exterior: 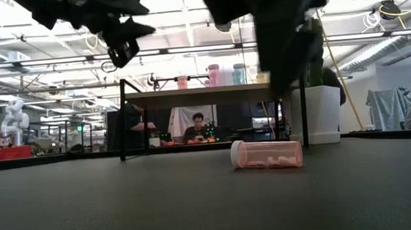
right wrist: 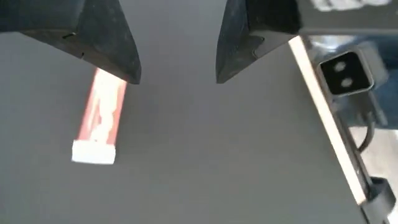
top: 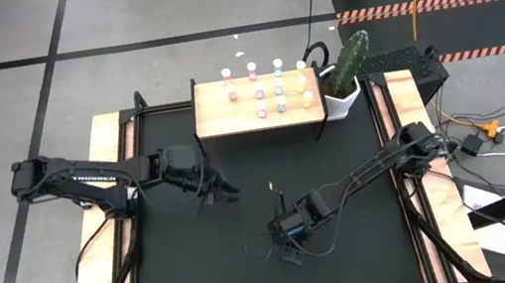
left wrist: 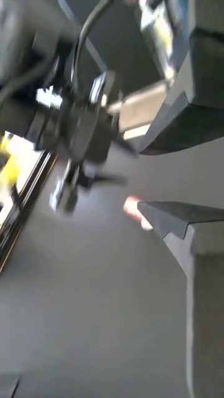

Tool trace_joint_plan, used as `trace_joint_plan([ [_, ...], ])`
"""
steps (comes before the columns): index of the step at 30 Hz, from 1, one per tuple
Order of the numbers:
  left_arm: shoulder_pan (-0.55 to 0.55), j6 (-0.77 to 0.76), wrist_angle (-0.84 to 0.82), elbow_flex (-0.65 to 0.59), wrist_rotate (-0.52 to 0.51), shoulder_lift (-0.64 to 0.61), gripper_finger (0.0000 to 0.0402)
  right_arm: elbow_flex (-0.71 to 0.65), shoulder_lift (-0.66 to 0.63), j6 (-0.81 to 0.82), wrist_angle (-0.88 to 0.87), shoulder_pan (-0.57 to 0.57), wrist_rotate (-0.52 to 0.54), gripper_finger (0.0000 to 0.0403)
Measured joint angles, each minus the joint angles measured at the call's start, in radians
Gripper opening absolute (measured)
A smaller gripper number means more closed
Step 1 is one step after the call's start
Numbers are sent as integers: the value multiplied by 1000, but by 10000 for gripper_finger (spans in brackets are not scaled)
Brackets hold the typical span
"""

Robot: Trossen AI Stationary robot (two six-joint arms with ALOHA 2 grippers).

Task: Pick and place medicine bottles onto shelf by color
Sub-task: Put the red pill bottle on the shelf aligned with the other red pill bottles

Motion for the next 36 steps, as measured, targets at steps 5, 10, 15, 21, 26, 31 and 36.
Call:
trace_joint_plan([
  [5,-95,-104,41,0,58,0,113,1,51,-155,12,-18,128,208],
  [10,-198,-128,183,1,31,-28,93,0,74,-239,20,-21,294,217],
  [15,-254,-93,206,0,-114,-76,82,-22,76,-240,39,-14,307,218],
  [21,-259,30,222,0,-232,-108,77,-120,77,-160,103,-15,256,206],
  [26,-255,78,296,0,-308,-121,82,-180,71,-108,152,-15,251,187],
  [31,-254,75,300,0,-338,-127,116,-185,67,-78,180,-15,249,147],
  [36,-255,65,252,0,-338,-126,165,-189,13,-68,236,-13,308,112],
])
